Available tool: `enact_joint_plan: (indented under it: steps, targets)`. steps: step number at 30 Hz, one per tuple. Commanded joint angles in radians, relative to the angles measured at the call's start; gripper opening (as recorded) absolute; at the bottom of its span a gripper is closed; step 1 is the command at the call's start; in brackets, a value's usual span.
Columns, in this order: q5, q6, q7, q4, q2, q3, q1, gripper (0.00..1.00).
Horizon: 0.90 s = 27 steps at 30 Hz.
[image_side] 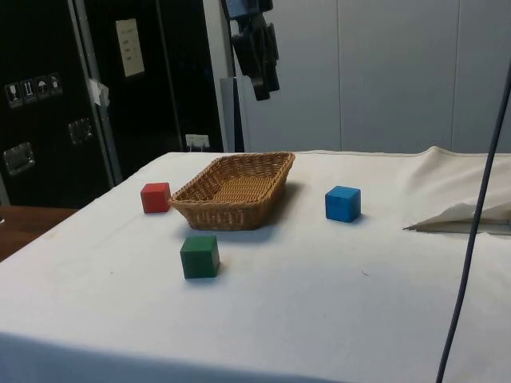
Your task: Pick up exactly two blocks and place them into the basket.
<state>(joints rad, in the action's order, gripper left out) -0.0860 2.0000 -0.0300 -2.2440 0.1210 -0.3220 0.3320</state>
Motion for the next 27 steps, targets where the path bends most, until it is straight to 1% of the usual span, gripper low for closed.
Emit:
enact_joint_plan:
  steps: [1, 2, 3, 4, 11, 12, 13, 15, 20, 21, 22, 25, 27]
  targets:
    - [-0.013, 0.01, -0.013, -0.009, 0.007, 0.002, 0.0, 0.13]
    - [-0.001, 0.0, -0.001, -0.001, 0.0, 0.0, 0.0, 0.03]
    - [-0.014, 0.01, -0.014, -0.01, 0.007, 0.002, 0.0, 0.03]
    - [-0.014, 0.011, -0.015, -0.011, 0.007, 0.002, 0.0, 0.0]
    - [-0.015, 0.011, -0.014, -0.016, 0.008, 0.001, -0.001, 0.0]
    - [-0.002, 0.002, -0.005, -0.008, 0.0, 0.0, 0.0, 0.0]
    - [-0.014, 0.01, -0.011, -0.015, 0.008, 0.0, -0.002, 0.0]
    - [-0.011, 0.007, -0.006, -0.013, 0.006, -0.003, -0.004, 0.0]
    - [-0.013, 0.026, 0.004, -0.059, 0.037, -0.011, -0.01, 0.0]
    - [-0.002, 0.011, 0.009, -0.043, 0.02, -0.013, -0.007, 0.0]
    - [-0.015, 0.035, 0.007, -0.078, 0.048, -0.015, -0.011, 0.0]
    - [-0.021, 0.052, 0.01, -0.11, 0.067, -0.02, -0.015, 0.0]
    - [-0.03, 0.068, 0.01, -0.144, 0.087, -0.026, -0.017, 0.0]
